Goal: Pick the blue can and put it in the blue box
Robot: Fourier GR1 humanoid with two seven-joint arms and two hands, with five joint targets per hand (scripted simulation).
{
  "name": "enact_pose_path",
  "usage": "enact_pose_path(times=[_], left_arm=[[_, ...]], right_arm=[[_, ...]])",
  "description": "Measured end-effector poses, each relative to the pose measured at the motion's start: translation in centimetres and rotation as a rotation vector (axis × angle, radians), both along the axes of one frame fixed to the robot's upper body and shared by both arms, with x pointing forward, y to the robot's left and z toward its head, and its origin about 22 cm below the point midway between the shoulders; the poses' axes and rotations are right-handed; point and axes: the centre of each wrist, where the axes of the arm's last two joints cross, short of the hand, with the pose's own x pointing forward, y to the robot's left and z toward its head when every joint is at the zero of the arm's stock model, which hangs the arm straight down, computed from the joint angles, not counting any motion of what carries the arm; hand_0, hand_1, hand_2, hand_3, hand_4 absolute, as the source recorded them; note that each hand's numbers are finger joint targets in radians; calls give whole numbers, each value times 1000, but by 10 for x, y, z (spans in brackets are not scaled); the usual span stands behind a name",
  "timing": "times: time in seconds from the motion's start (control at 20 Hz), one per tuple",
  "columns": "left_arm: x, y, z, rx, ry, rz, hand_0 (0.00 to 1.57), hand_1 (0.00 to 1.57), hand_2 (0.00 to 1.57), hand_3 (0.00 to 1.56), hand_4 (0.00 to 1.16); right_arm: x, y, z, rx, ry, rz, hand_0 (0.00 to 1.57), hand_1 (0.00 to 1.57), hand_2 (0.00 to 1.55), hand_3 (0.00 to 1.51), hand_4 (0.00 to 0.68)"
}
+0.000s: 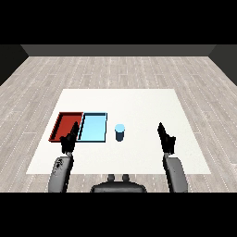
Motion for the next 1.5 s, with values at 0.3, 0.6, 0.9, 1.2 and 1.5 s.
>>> enact_pose_path(times=[0.3,0.6,0.9,1.2,1.5], left_arm=[[-1,-10,-3,-18,-6,-33,0,0,0,0,0],[1,-18,11,-160,-347,-59,0,0,0,0,0],[-2,-12,-2,-204,-448,-72,0,0,0,0,0],[1,-11,-7,-228,-467,-80,0,0,0,0,0],[3,-19,-6,-229,-465,-72,0,0,0,0,0]], right_arm=[[19,44,10,7,-37,23,0,0,0,0,0],[26,71,26,185,-282,148,0,0,0,0,0],[22,78,18,234,-350,180,0,0,0,0,0],[28,79,14,248,-352,181,0,0,0,0,0],[35,85,1,266,-314,165,0,0,0,0,0]])
